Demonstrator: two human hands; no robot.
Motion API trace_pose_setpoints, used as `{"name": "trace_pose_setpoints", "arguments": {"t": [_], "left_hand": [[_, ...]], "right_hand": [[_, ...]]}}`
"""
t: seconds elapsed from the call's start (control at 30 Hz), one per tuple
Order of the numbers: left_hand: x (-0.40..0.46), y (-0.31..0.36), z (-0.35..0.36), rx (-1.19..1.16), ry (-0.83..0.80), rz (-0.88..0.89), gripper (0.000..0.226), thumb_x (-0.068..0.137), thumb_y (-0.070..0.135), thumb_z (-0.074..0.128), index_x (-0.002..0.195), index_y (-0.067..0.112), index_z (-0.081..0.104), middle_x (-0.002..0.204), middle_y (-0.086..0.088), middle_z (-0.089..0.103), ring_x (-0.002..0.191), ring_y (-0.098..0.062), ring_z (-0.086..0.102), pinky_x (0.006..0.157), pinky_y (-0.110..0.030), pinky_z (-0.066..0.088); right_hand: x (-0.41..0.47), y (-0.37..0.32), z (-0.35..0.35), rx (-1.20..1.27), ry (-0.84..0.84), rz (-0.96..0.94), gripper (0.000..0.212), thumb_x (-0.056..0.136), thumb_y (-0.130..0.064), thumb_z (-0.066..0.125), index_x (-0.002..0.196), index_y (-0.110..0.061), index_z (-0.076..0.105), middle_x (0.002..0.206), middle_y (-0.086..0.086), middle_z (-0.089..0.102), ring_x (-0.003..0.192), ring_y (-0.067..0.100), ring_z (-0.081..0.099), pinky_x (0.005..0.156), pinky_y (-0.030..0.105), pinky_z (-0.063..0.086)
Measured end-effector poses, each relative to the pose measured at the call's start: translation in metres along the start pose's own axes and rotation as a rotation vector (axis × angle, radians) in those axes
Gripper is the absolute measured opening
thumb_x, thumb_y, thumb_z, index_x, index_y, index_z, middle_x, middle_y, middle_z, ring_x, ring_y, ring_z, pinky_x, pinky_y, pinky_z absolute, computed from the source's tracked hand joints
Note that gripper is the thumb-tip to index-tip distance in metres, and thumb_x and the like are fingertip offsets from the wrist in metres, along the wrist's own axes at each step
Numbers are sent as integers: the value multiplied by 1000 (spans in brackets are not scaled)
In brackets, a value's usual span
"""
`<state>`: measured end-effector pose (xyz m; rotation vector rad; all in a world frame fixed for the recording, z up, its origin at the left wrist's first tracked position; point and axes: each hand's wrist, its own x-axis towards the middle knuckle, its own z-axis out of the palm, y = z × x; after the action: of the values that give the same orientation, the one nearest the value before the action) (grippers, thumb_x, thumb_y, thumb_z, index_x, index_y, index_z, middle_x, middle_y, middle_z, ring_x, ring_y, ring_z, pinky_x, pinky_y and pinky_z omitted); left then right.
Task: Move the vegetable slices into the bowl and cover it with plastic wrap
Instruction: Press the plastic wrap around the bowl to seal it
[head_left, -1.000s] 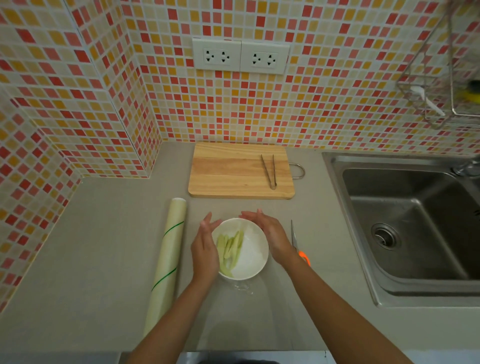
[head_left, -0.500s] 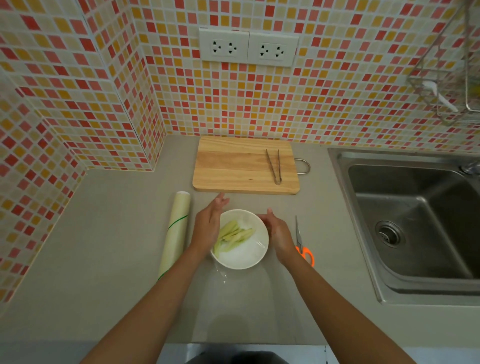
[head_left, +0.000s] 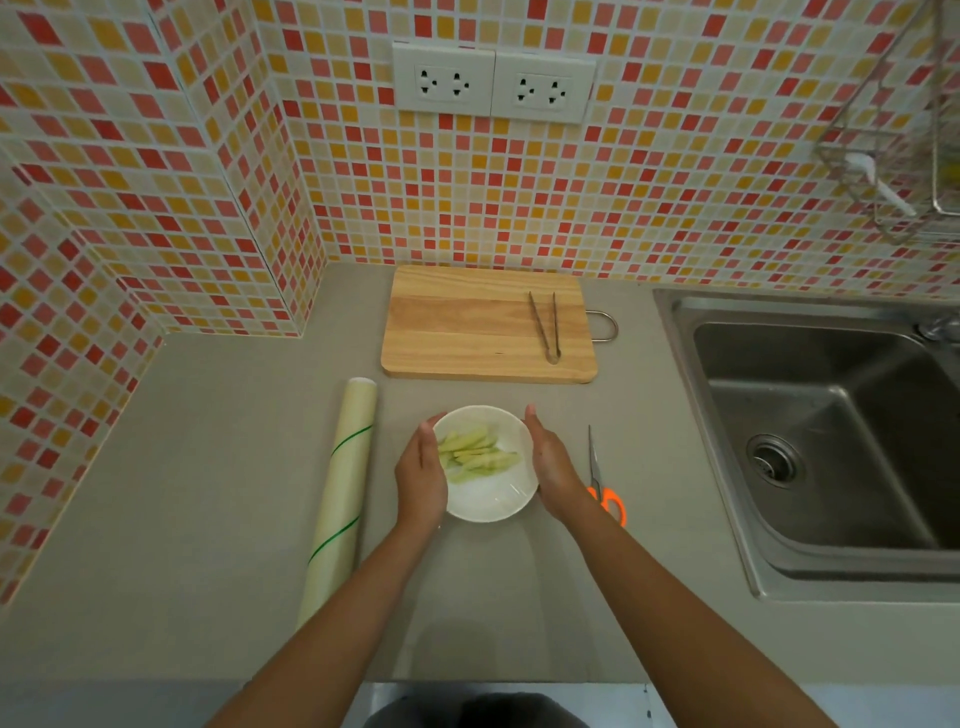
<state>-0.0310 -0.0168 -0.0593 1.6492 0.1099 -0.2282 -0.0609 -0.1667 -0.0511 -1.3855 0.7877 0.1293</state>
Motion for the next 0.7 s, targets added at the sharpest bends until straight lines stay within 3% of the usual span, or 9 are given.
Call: {"name": "trace_pose_setpoints", "arguments": {"t": [0.13, 0.23, 0.3, 0.37, 0.47, 0.57, 0.7], "left_hand": [[10, -2, -3, 74, -87, 43, 39, 101, 44, 26, 102, 41, 65, 101, 11, 71, 100, -8, 66, 86, -25, 51], [21, 3, -10, 182, -218, 80, 41, 101, 45, 25, 102, 42, 66, 100, 19, 71, 101, -3, 65, 81, -13, 49], [31, 8, -12, 298, -293, 132, 45, 102, 40, 24, 114, 32, 67, 112, 12, 70, 110, -8, 61, 93, -20, 46], [39, 13, -12, 401, -290, 204, 45, 103, 36, 26, 128, 21, 61, 128, 2, 63, 122, -13, 53, 107, -32, 39], [31, 17, -12, 239, -122, 134, 47, 100, 43, 31, 131, 18, 56, 133, 0, 59, 125, -11, 52, 109, -33, 37], [13, 10, -9, -20, 25, -42, 50, 100, 47, 27, 129, 20, 57, 127, 0, 63, 115, -12, 57, 99, -30, 45], [-2, 2, 1, -125, -44, -170, 44, 102, 42, 21, 120, 28, 59, 115, 3, 63, 105, -13, 59, 74, -13, 47]], "right_hand": [[1, -2, -2, -93, -70, -48, 64, 97, -57, 28, 82, -12, 71, 77, 1, 74, 75, 17, 71, 62, 26, 55], [1, -10, -5, -196, -62, -95, 76, 97, -56, 25, 97, 11, 62, 96, 21, 71, 91, 31, 68, 83, 41, 53], [2, -12, -11, -246, -61, -130, 78, 99, -54, 20, 92, 11, 62, 97, 28, 68, 92, 36, 65, 90, 47, 49], [1, -10, -16, -188, -45, -146, 72, 100, -52, 18, 94, -3, 72, 98, 16, 73, 92, 24, 68, 81, 37, 51], [2, -5, -17, 4, -11, -177, 54, 100, -50, 24, 97, -23, 71, 102, -2, 72, 91, 4, 67, 77, 21, 48], [-1, -1, -14, 125, 1, -163, 48, 99, -51, 29, 101, -24, 69, 108, -2, 71, 101, 11, 65, 87, 27, 49], [-3, 5, -6, 127, -44, -104, 50, 97, -53, 34, 95, -23, 74, 98, 4, 75, 97, 23, 69, 84, 37, 54]]}}
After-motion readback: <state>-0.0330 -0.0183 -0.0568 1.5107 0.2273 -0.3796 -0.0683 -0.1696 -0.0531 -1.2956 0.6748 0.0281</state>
